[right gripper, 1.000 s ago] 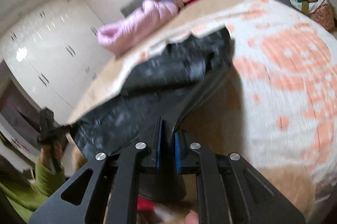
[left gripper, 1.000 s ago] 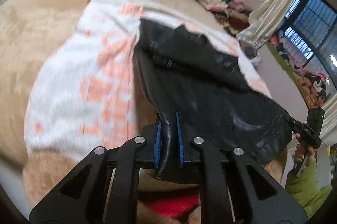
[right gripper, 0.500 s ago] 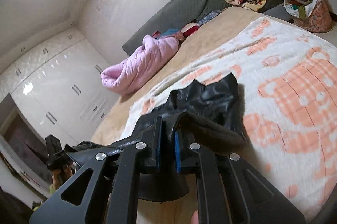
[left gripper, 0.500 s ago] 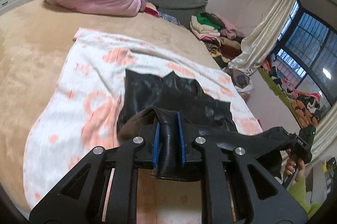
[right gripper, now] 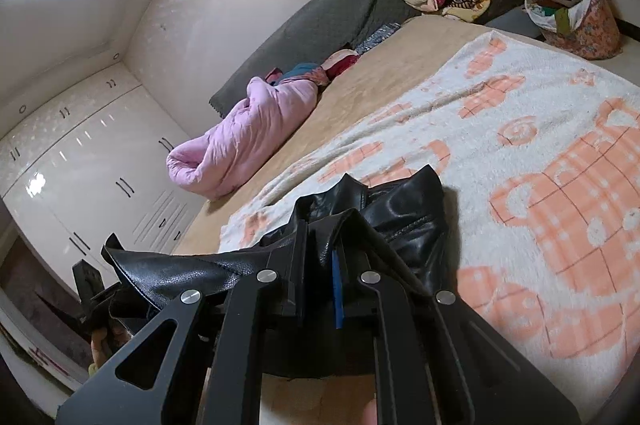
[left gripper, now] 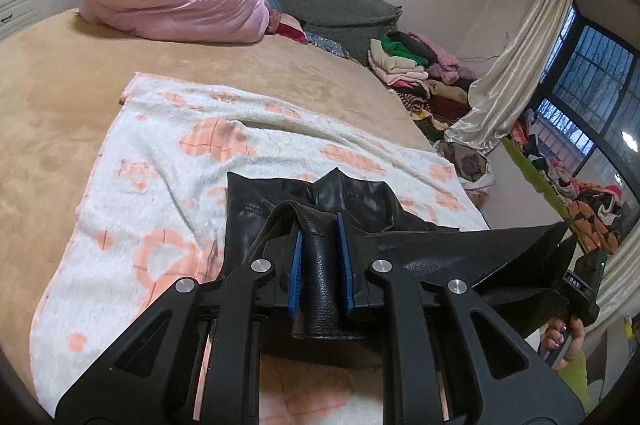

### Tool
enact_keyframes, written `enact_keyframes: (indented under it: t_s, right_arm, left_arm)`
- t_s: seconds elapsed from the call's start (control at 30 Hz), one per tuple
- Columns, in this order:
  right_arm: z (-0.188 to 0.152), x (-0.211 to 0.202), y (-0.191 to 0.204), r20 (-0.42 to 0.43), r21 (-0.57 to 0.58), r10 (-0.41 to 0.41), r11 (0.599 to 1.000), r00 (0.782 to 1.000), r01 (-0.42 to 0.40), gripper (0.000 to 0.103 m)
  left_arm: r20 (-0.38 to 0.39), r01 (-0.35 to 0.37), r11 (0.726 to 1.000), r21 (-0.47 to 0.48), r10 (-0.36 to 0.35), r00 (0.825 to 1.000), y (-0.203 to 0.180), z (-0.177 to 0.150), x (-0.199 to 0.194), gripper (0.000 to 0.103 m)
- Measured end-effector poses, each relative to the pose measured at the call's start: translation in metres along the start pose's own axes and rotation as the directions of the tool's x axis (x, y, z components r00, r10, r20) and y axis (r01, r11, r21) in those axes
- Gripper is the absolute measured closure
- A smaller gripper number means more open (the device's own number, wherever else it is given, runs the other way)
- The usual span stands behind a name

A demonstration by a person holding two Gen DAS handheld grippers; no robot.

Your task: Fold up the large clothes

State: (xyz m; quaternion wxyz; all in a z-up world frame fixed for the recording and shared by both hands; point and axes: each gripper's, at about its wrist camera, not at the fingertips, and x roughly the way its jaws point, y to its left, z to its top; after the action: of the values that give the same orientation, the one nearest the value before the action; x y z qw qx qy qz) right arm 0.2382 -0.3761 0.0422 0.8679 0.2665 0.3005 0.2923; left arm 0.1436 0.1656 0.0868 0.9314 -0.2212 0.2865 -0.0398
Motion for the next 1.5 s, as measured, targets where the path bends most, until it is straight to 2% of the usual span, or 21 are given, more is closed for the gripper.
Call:
enact_keyframes:
  t_s: [0.4,0.67,0.83,0.97,1.03,1.07,1.1,1.17,1.23,1.3,1.4,1.5]
  right_arm:
    - [0.017,0.06,-0.023,-0.051,0.018,-0.072,0.997,0.996,0.073,0.092]
    - [0.017,0.101,-0.049,-0.106,0.01,-0.172,0.985,0.979,0.174,0.091]
    - [0.011,0.117,-0.058,-0.134,-0.005,-0.21,0.977,0.968,0.212,0.091]
    - [0.009,0.117,-0.06,-0.132,-0.007,-0.208,0.978,0.969,0.209,0.087]
    - [0.008,0.114,-0.06,-0.121,-0.002,-0.19,0.982,0.974,0.191,0.082]
    - [0.008,0.113,-0.06,-0.118,0.002,-0.183,0.983,0.976,0.184,0.073]
    - [0.008,0.113,-0.06,-0.115,0.008,-0.174,0.984,0.978,0.176,0.054]
    - [0.009,0.108,-0.058,-0.082,0.003,-0.188,0.982,0.979,0.189,0.037]
    - [0.01,0.103,-0.055,-0.053,-0.017,-0.199,0.98,0.979,0.199,0.037]
    - [0.012,0.097,-0.052,-0.02,-0.034,-0.211,0.977,0.977,0.211,0.027]
    - [0.014,0.089,-0.045,0.024,-0.074,-0.229,0.97,0.973,0.23,0.025]
    - [0.013,0.089,-0.034,0.055,-0.162,-0.281,0.944,0.958,0.287,0.023]
  left_arm:
    - [-0.059,-0.047,0.999,-0.019,0.045,0.997,0.024,0.015,0.064,0.094]
    - [-0.118,-0.107,0.994,-0.006,0.106,0.987,0.045,0.01,0.106,0.093]
    - [-0.141,-0.132,0.991,0.009,0.132,0.981,0.049,0.002,0.118,0.09]
    - [-0.134,-0.137,0.99,0.032,0.14,0.981,0.045,0.001,0.116,0.087]
    - [-0.126,-0.135,0.99,0.038,0.139,0.982,0.042,0.002,0.112,0.083]
    - [-0.121,-0.138,0.99,0.04,0.142,0.983,0.041,0.002,0.112,0.074]
    - [-0.108,-0.148,0.988,0.046,0.153,0.982,0.039,0.002,0.109,0.062]
    - [-0.087,-0.161,0.986,0.052,0.165,0.982,0.037,0.005,0.105,0.054]
    - [-0.075,-0.158,0.986,0.048,0.161,0.984,0.037,0.007,0.101,0.053]
    - [-0.052,-0.168,0.984,0.054,0.17,0.984,0.036,0.01,0.096,0.046]
    - [-0.016,-0.194,0.979,0.061,0.196,0.981,0.036,0.014,0.088,0.041]
    - [-0.005,-0.217,0.974,0.06,0.217,0.976,0.041,0.016,0.087,0.035]
